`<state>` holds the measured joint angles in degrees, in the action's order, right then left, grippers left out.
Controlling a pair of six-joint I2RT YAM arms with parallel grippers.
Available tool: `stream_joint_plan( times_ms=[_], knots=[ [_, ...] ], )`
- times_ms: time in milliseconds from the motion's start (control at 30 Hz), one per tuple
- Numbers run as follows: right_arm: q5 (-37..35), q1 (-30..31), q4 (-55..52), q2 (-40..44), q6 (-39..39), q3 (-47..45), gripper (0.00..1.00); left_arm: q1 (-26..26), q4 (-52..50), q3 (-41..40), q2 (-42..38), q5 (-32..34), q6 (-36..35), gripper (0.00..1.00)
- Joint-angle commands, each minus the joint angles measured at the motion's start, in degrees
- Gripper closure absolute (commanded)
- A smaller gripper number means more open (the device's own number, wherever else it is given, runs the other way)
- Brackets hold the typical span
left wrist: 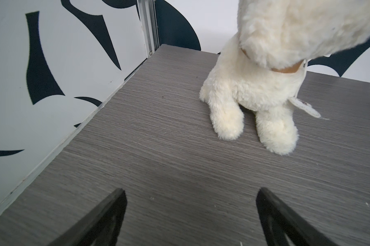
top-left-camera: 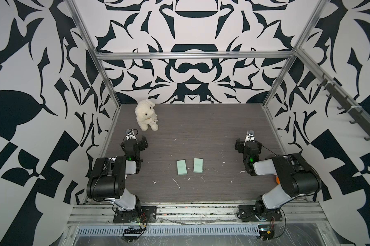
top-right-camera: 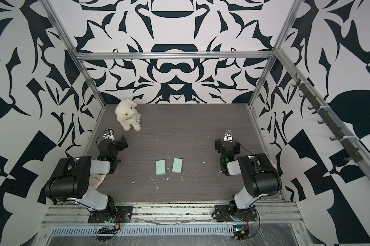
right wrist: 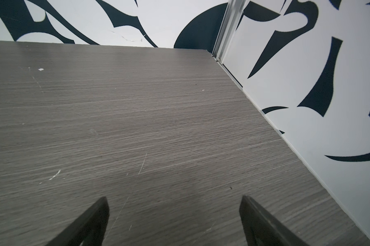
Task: Take the rings out of the lift-off lid box
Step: Pick up the jewelry box from the center of the board.
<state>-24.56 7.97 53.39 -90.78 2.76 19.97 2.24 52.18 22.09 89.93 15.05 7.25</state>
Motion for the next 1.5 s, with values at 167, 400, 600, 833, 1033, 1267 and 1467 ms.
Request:
stream_joint_plan(
  times_ms=[167, 400, 600, 833, 1033, 1267, 1467],
  knots=[
    [0.1, -0.1, 0.4, 1.8, -0.6, -0.5, 0.00, 0.3, -0.6, -0.7, -1.3, -0.8, 0.1, 0.01],
    [-0.8, 0.3, -5.0, 5.9, -0.5, 1.7, 0.01, -0.7, -5.5, -0.7, -8.3, -0.9, -0.6, 0.01],
    [-0.5, 2.5, -19.0, 19.1, 0.2, 5.9, 0.01, -5.2, -19.2, 3.5, -21.6, 4.7, 0.7, 0.01],
    [12.3, 6.2, -42.7, 31.0, 11.3, 20.7, 0.00, -5.4, -54.5, 21.1, -35.3, 3.0, 22.6, 0.01],
    [30.0, 6.2, -44.2, 35.1, 29.5, 22.5, 0.00, -4.8, -64.0, 21.8, -44.4, 3.3, 38.8, 0.01],
    [31.2, 10.2, -52.4, 34.4, 24.9, 27.5, 0.01, -4.8, -64.0, 18.0, -54.6, -2.7, 35.5, 0.01],
    [6.7, 28.1, -66.9, 30.7, 22.1, 33.5, 0.00, -5.2, -72.2, 17.7, -56.7, -6.8, 36.7, 0.01]
  ],
)
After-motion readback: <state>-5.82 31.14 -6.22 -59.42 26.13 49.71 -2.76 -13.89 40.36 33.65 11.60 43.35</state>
